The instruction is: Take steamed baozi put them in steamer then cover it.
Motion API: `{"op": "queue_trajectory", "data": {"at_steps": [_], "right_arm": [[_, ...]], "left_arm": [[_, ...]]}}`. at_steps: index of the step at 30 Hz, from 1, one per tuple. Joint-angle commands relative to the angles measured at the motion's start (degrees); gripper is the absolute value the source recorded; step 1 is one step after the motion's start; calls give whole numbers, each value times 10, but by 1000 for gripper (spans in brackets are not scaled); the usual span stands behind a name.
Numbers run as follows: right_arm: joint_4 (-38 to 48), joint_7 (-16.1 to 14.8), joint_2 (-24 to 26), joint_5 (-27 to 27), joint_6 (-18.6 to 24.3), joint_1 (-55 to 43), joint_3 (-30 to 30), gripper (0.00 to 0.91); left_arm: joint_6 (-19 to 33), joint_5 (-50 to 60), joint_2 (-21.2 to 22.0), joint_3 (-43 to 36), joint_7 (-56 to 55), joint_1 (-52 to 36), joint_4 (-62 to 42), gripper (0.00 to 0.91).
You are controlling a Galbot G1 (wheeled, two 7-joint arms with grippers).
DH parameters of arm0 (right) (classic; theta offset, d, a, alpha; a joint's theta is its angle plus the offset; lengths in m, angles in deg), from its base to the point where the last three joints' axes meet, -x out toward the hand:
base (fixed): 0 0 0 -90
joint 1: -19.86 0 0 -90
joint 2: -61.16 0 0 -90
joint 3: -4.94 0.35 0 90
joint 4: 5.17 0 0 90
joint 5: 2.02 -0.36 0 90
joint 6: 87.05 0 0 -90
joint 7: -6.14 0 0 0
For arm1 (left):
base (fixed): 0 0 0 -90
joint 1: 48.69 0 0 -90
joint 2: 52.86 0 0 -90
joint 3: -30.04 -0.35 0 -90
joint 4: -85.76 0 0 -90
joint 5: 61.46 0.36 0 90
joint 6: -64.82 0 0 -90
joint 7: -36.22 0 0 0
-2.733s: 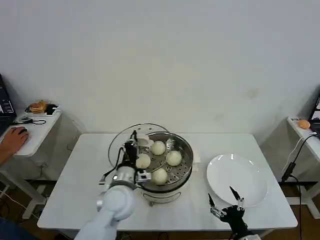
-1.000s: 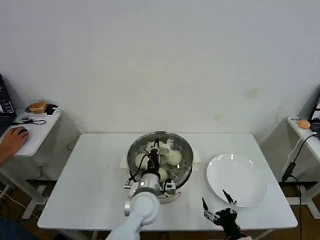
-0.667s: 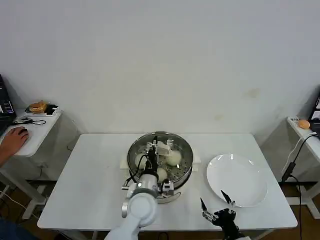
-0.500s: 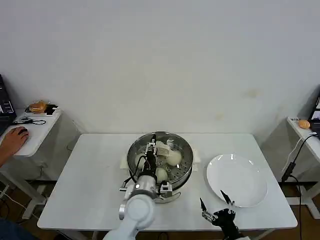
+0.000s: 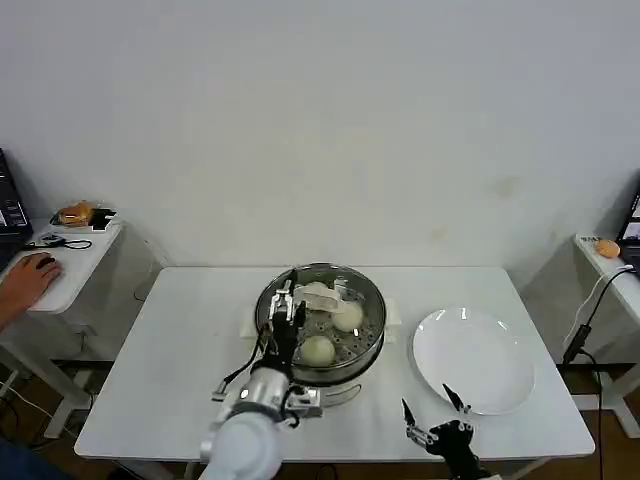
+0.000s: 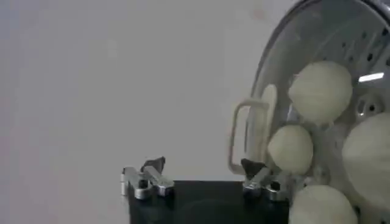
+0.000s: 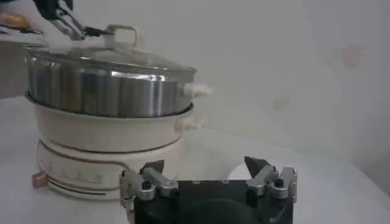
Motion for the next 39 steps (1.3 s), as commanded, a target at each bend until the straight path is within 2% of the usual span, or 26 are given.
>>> {"op": "queue_trajectory", "data": {"at_steps": [1,5,6,8,9,10,11,14,18,28,39], "right_arm": [[0,2,30,-37,6,8,6,907],[-5,5,53,-56,12,16,13,907],[-8,5,58,-63,12,16,15,907],[-11,7,56,-62,5,9,11,907],[-10,7,55,-64,4,8,9,907],[-9,8,56,-65,5,8,10,907],[-3,8,57,-65,7,7,11,907],[4,9,55,-65,8,7,11,907],[0,10,55,-72,6,8,15,907],[-16,8,60,-97,-11,32,13,907],[-16,11,58,-100,-7,34,10,907]], "left_arm": [[68,-223,-9,86,-116,164,73,907],[124,-512,18,157,-216,198,37,907],[176,-622,21,190,-237,206,19,907],[225,-743,14,235,-266,211,-10,907],[232,-792,17,252,-270,215,-17,907],[233,-805,18,261,-272,219,-19,907],[264,-820,15,274,-282,227,-27,907],[285,-827,21,302,-277,245,-39,907],[278,-832,27,304,-268,282,-31,907],[308,-794,46,308,-247,344,-40,907],[317,-777,57,302,-235,354,-41,907]]}}
